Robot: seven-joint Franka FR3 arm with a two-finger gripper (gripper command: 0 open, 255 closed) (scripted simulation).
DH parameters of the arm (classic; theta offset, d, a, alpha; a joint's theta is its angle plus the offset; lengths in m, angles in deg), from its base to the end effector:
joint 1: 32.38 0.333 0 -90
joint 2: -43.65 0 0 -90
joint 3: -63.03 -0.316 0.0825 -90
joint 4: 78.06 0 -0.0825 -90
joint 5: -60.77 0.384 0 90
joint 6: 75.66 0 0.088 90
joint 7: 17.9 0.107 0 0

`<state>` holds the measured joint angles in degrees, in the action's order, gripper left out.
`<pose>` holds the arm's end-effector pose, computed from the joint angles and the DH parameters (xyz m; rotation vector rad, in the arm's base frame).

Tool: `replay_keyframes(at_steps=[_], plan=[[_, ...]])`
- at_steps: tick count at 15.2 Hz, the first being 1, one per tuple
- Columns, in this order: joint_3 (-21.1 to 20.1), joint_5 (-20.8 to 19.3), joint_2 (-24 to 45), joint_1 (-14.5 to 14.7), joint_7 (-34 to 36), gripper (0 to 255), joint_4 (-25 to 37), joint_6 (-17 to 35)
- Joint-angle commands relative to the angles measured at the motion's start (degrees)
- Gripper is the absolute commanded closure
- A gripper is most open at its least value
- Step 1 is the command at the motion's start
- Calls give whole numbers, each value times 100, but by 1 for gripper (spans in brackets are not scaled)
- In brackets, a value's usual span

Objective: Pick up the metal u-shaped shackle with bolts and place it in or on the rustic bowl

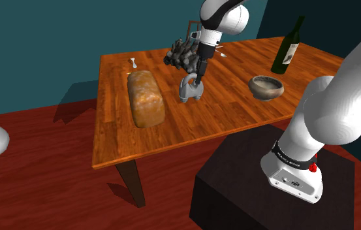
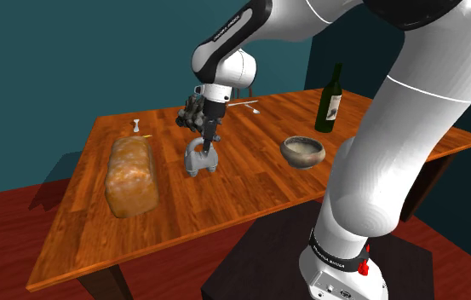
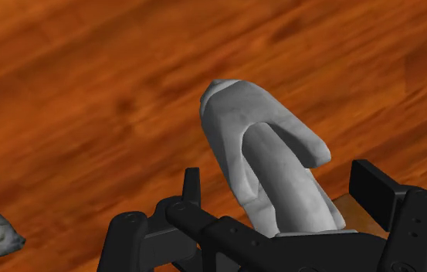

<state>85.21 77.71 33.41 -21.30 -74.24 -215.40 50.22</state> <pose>0.4614 -0.0806 0.3797 -2.7253 -0.8691 -0.1936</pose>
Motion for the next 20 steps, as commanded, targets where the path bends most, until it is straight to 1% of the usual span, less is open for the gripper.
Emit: replay_keyframes(at_steps=[1, 8, 9, 18, 20], plan=[[-4, 52, 56, 20, -37, 0, -51, 104], [-4, 51, 56, 19, -37, 0, -52, 103], [-4, 51, 56, 19, -37, 255, -52, 103], [-3, 52, 56, 20, -37, 255, -51, 104], [-17, -22, -38, 5, 49, 255, 19, -40]])
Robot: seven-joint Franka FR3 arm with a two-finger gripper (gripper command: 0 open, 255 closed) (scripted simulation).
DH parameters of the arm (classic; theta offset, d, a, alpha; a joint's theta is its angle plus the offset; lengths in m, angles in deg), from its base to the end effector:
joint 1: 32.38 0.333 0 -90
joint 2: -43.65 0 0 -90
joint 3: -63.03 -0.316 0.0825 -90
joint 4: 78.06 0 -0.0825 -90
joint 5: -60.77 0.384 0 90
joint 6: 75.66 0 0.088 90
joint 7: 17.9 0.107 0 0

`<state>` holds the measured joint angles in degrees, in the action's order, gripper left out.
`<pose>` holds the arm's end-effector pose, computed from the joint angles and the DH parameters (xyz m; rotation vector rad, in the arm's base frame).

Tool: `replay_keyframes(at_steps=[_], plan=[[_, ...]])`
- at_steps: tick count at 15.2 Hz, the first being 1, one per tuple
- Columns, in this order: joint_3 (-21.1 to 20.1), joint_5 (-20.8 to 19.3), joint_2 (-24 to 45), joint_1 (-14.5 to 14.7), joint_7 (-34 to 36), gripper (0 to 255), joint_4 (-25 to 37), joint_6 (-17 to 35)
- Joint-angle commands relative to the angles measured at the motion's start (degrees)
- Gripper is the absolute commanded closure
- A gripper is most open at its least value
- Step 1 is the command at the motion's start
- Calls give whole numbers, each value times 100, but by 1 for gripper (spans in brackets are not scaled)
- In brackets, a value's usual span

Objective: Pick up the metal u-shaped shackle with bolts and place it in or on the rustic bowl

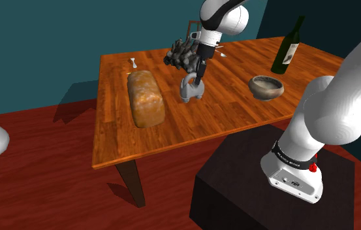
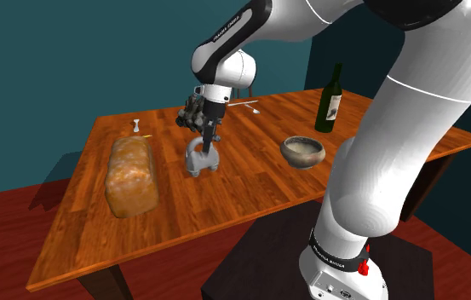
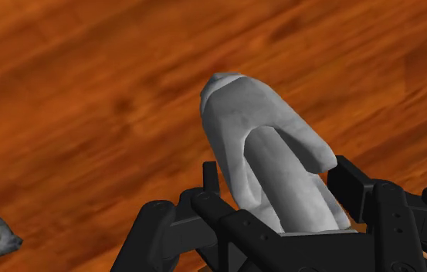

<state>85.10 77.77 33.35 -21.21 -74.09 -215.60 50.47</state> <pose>0.4611 -0.0790 0.3790 -2.7259 -0.8684 -0.1949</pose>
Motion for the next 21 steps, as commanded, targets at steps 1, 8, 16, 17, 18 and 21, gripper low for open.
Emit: replay_keyframes(at_steps=[1, 8, 16, 17, 18, 21], plan=[[-13, -61, -76, -11, 75, 255, 77, -138], [-64, -255, -347, -52, 332, 255, 374, -651], [-116, -400, -569, -80, 571, 255, 788, -1241], [-122, -414, -591, -82, 598, 255, 845, -1314], [-127, -427, -611, -84, 624, 255, 903, -1388], [-143, -460, -663, -87, 699, 255, 1085, -1609]])
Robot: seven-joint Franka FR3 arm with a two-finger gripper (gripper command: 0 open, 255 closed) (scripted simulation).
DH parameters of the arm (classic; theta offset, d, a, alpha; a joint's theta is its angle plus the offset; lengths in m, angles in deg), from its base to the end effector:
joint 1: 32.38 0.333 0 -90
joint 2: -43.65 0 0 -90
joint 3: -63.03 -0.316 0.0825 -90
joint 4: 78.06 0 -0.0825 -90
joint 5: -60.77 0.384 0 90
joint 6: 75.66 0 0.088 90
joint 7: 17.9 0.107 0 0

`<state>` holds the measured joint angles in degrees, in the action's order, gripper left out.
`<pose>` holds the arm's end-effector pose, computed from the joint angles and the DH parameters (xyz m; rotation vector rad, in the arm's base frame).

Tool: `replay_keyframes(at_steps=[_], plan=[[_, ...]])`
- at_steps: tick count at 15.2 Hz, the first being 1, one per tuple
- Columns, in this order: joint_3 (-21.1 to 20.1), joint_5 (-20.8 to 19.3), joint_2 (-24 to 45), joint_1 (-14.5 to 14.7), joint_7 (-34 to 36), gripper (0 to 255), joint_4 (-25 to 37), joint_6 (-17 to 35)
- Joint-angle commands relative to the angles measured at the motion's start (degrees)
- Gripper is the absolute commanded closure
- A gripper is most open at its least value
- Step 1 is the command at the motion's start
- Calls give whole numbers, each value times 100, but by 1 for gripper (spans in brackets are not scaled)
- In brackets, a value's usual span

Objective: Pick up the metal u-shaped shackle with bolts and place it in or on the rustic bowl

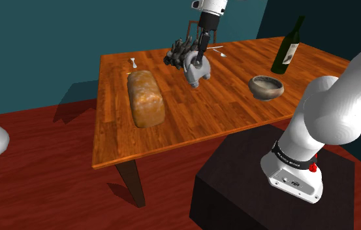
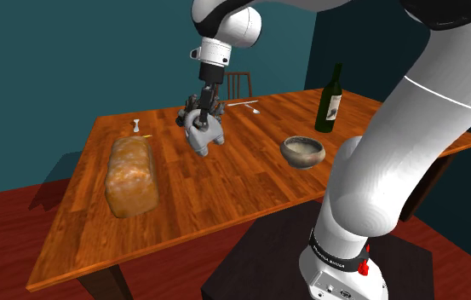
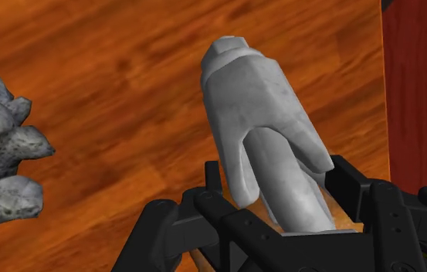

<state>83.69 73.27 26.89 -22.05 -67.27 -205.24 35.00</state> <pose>0.4618 -0.0785 0.4900 -2.7255 -0.8687 -0.1943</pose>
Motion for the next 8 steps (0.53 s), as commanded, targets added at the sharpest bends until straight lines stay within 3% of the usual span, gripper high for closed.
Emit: replay_keyframes(at_steps=[1, 8], plan=[[-7, -20, -32, -4, 41, 255, 111, -135], [-33, -68, -97, -1, 195, 255, 584, -649]])
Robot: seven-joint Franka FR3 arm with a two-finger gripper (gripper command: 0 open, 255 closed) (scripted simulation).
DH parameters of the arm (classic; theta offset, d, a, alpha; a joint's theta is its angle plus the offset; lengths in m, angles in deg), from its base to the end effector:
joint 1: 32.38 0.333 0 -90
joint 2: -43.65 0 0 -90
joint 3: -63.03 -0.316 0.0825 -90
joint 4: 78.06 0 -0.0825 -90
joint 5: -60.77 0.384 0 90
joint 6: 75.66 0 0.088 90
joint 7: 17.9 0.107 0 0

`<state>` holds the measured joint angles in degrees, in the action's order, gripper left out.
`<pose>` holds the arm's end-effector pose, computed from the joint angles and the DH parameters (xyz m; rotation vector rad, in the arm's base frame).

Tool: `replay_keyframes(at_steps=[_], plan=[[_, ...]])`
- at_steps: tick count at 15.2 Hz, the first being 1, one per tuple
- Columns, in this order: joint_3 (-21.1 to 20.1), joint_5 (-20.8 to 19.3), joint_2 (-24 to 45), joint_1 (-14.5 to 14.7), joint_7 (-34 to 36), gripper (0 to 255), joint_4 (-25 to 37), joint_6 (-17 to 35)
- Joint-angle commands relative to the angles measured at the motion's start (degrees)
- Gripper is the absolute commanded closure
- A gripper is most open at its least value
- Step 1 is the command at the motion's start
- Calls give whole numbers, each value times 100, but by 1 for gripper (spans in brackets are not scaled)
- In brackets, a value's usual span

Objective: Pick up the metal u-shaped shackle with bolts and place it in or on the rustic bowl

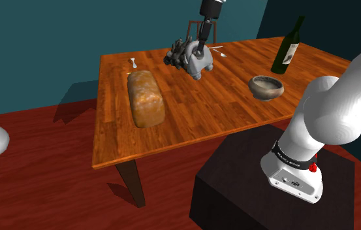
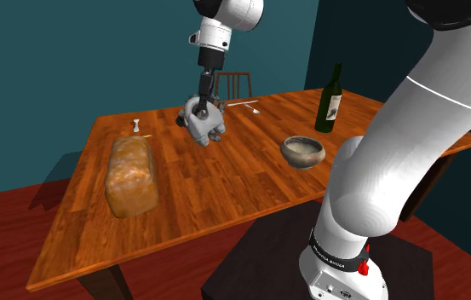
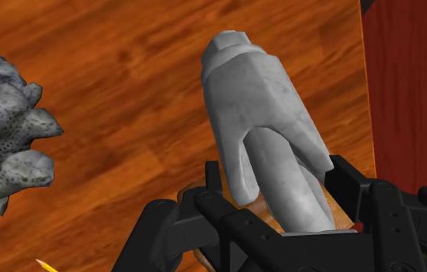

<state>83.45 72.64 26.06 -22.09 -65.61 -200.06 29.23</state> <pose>0.4618 -0.0795 0.5311 -2.7255 -0.8687 -0.1940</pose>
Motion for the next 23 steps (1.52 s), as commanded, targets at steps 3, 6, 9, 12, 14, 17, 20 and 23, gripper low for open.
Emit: replay_keyframes(at_steps=[3, 6, 9, 12, 14, 17, 20, 23], plan=[[39, -76, -154, -55, -13, 255, 71, -226], [203, -279, -535, -242, -232, 255, -162, -413], [383, -492, -877, -437, -468, 255, -331, -624], [582, -713, -1176, -634, -724, 255, -438, -854], [725, -863, -1348, -763, -907, 255, -475, -1014], [953, -1090, -1564, -953, -1201, 255, -478, -1259], [1200, -1318, -1725, -1130, -1519, 255, -421, -1505], [1467, -1542, -1830, -1285, -1859, 255, -304, -1745]])
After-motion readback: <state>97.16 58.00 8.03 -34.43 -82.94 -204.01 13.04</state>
